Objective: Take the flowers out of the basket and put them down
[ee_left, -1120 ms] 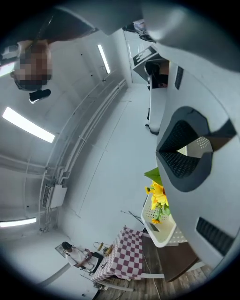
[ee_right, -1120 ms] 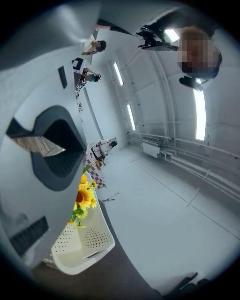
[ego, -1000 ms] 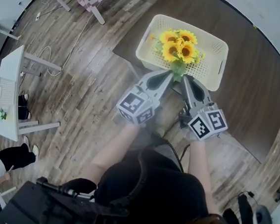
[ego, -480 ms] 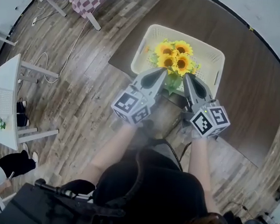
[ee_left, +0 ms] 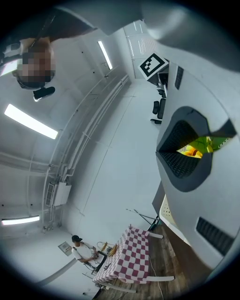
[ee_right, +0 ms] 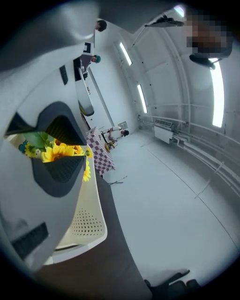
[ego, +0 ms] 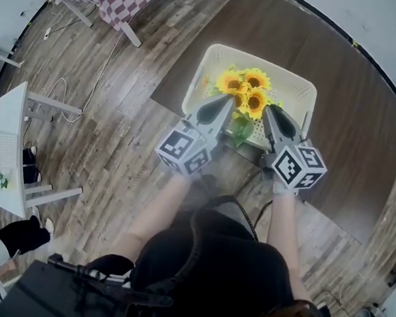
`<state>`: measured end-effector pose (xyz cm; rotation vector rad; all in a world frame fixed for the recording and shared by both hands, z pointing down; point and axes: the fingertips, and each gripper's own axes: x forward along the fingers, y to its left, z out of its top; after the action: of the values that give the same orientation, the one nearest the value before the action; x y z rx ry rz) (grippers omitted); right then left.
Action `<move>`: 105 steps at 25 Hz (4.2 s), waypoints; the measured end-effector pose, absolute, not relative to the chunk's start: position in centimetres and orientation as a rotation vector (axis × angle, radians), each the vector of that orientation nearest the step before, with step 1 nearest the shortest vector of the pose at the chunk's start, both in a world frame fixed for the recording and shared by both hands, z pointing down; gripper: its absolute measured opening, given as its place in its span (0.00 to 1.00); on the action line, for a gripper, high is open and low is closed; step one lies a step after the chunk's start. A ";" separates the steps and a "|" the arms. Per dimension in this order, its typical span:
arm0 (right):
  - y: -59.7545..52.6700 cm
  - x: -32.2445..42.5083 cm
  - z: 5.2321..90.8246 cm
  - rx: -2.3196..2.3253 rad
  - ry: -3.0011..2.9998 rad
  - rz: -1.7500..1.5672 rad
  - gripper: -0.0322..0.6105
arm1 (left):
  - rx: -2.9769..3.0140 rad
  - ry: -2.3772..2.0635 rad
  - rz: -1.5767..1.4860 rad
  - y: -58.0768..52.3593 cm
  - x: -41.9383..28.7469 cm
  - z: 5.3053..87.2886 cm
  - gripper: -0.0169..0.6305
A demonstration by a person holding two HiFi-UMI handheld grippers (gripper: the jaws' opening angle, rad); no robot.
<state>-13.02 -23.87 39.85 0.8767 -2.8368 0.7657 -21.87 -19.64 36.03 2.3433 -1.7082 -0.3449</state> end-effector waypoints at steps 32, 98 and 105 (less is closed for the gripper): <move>-27.4 -15.5 47.3 0.593 -2.502 1.118 0.11 | 2.256 -1.802 -0.305 -23.3 -26.7 36.3 0.03; -30.5 -9.4 46.4 1.199 -2.453 1.224 0.06 | 1.999 -0.865 -0.001 -30.2 -21.1 46.8 0.06; -29.4 -10.2 45.0 1.153 -2.521 1.251 0.05 | 2.022 -0.925 -0.046 -29.6 -21.9 45.3 0.05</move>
<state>-10.25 -29.45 44.97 1.1525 -2.5208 1.2509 -21.90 -29.61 45.27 2.0216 -0.9247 -0.0462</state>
